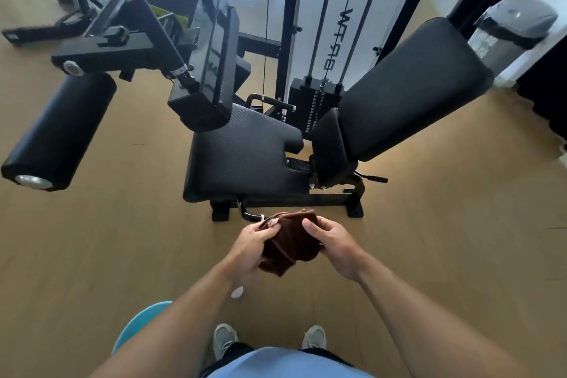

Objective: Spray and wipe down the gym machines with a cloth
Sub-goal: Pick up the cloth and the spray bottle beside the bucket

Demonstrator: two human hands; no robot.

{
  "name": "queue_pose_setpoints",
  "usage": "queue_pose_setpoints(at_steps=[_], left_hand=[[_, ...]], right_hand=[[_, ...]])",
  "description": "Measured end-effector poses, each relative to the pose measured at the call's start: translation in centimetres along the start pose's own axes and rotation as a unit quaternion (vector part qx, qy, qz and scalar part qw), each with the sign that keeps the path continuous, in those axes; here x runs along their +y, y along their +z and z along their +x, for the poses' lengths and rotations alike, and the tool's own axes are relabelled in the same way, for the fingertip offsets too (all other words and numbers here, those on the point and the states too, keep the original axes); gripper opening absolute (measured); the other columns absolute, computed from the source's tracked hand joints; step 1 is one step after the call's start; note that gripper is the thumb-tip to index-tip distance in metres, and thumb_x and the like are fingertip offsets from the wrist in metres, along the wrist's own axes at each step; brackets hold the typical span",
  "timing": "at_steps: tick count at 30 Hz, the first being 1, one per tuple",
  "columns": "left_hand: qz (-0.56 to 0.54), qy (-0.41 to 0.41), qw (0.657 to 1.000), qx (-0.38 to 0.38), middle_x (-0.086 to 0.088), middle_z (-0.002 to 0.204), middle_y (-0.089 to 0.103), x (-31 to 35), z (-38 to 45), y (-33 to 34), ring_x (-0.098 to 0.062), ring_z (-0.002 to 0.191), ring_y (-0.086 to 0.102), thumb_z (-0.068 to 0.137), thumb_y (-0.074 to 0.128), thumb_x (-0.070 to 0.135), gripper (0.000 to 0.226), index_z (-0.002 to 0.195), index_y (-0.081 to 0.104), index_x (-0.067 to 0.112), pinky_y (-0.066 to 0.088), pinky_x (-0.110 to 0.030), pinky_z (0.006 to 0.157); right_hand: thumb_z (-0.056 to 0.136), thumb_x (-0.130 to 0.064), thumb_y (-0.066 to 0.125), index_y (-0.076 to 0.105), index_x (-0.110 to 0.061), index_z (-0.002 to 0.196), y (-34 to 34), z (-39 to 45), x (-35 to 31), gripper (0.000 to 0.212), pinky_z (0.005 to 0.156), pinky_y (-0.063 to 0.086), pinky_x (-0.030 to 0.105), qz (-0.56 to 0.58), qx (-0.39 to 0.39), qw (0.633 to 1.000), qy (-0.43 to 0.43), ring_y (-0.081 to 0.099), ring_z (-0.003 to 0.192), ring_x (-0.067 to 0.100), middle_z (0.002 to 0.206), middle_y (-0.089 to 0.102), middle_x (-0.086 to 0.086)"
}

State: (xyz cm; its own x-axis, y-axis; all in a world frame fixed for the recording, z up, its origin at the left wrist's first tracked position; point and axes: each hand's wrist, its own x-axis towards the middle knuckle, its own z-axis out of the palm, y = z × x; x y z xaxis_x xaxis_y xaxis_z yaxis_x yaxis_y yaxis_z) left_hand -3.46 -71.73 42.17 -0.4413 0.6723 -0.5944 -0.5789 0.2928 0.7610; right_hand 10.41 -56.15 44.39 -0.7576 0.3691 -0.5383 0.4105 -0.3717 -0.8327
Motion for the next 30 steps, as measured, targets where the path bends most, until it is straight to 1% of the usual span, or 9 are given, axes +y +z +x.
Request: queue_pose_setpoints(at_steps=[4, 7, 13, 16, 19, 22, 26, 28, 30], left_hand=[[-0.016, -0.008, 1.0, -0.008, -0.019, 0.115, 0.074, 1.6, -0.3, 1.4, -0.028, 0.101, 0.073, 0.101, 0.059, 0.018, 0.026, 0.12, 0.071, 0.005, 0.056, -0.035, 0.08], [-0.015, 0.0, 1.0, -0.023, -0.014, 0.109, 0.076, 3.1, -0.8, 2.1, -0.021, 0.095, 0.072, 0.102, 0.056, 0.016, 0.026, 0.12, 0.073, 0.008, 0.052, -0.033, 0.082], [0.02, 0.034, 0.999, 0.037, 0.002, 0.09, 0.077, 4.8, -1.1, 1.6, -0.009, 0.08, 0.072, 0.106, 0.049, 0.014, 0.023, 0.11, 0.072, 0.016, 0.054, -0.022, 0.069], [0.123, 0.054, 0.981, 0.14, 0.009, 0.104, 0.074, 4.3, -0.6, -0.2, -0.013, 0.103, 0.067, 0.108, 0.049, 0.019, 0.021, 0.107, 0.066, 0.031, 0.052, -0.024, 0.084], [0.218, 0.046, 0.961, 0.167, 0.004, 0.11, 0.068, 3.0, -0.5, -2.8, -0.018, 0.11, 0.062, 0.109, 0.044, 0.023, 0.02, 0.112, 0.061, 0.032, 0.05, -0.021, 0.083], [0.139, 0.02, 0.976, 0.166, -0.008, 0.121, 0.068, 2.3, -1.0, -4.3, -0.027, 0.117, 0.062, 0.109, 0.038, 0.017, 0.03, 0.128, 0.061, 0.016, 0.052, -0.034, 0.095], [0.014, 0.031, 0.984, 0.178, -0.007, 0.087, 0.071, 2.2, -1.4, -4.1, -0.022, 0.087, 0.062, 0.103, 0.029, 0.012, 0.037, 0.097, 0.065, 0.012, 0.05, -0.035, 0.073], [-0.048, 0.033, 0.979, 0.197, -0.003, 0.068, 0.067, 2.3, -1.1, -4.1, -0.022, 0.076, 0.057, 0.098, 0.032, 0.015, 0.034, 0.081, 0.061, 0.012, 0.046, -0.035, 0.068], [-0.052, 0.035, 0.984, 0.17, -0.004, 0.069, 0.067, 2.5, -0.9, -4.4, -0.022, 0.076, 0.061, 0.098, 0.039, 0.021, 0.032, 0.079, 0.062, 0.01, 0.048, -0.036, 0.068]], right_hand=[[0.093, -0.018, 0.075, 0.064, -0.021, 0.135, -1.5, -0.9, 2.0, 0.044, 0.106, 0.045, 0.028, -0.07, -0.117, 0.99, 0.037, 0.064, 0.123, 0.008, 0.129, 0.073, -0.004], [0.084, -0.011, 0.084, 0.071, -0.024, 0.125, -2.0, -0.4, 3.3, 0.045, 0.107, 0.045, 0.034, -0.148, -0.141, 0.977, 0.055, 0.062, 0.123, 0.009, 0.127, 0.072, -0.008], [0.08, -0.005, 0.085, 0.069, -0.005, 0.122, -1.5, 0.9, 4.7, 0.045, 0.098, 0.056, 0.047, -0.216, -0.197, 0.951, 0.098, 0.069, 0.103, 0.024, 0.12, 0.072, 0.018], [0.081, -0.045, 0.087, 0.068, -0.021, 0.13, -1.7, 1.2, 5.8, 0.058, 0.116, 0.045, 0.047, -0.216, -0.225, 0.939, 0.146, 0.065, 0.122, 0.018, 0.128, 0.073, 0.0], [0.092, -0.08, 0.045, 0.057, -0.026, 0.144, -2.0, 1.1, 6.3, 0.075, 0.122, 0.025, 0.044, -0.177, -0.18, 0.943, 0.217, 0.052, 0.131, 0.015, 0.143, 0.062, -0.002], [0.106, -0.059, 0.041, 0.066, -0.025, 0.129, -2.2, 0.8, 6.0, 0.048, 0.099, 0.046, 0.03, -0.173, -0.151, 0.956, 0.181, 0.065, 0.109, 0.013, 0.123, 0.073, 0.0], [0.098, -0.028, 0.071, 0.068, -0.008, 0.119, -2.8, 1.5, 6.0, 0.03, 0.105, 0.053, 0.042, -0.215, -0.118, 0.962, 0.118, 0.073, 0.105, 0.02, 0.109, 0.079, 0.004], [0.093, -0.022, 0.078, 0.069, -0.008, 0.114, -3.0, 1.8, 5.6, 0.027, 0.102, 0.057, 0.043, -0.24, -0.11, 0.958, 0.112, 0.075, 0.102, 0.02, 0.105, 0.079, 0.005], [0.088, -0.019, 0.082, 0.073, -0.015, 0.111, -3.2, 2.0, 5.5, 0.025, 0.097, 0.06, 0.042, -0.27, -0.117, 0.949, 0.116, 0.076, 0.099, 0.018, 0.103, 0.08, 0.003]])
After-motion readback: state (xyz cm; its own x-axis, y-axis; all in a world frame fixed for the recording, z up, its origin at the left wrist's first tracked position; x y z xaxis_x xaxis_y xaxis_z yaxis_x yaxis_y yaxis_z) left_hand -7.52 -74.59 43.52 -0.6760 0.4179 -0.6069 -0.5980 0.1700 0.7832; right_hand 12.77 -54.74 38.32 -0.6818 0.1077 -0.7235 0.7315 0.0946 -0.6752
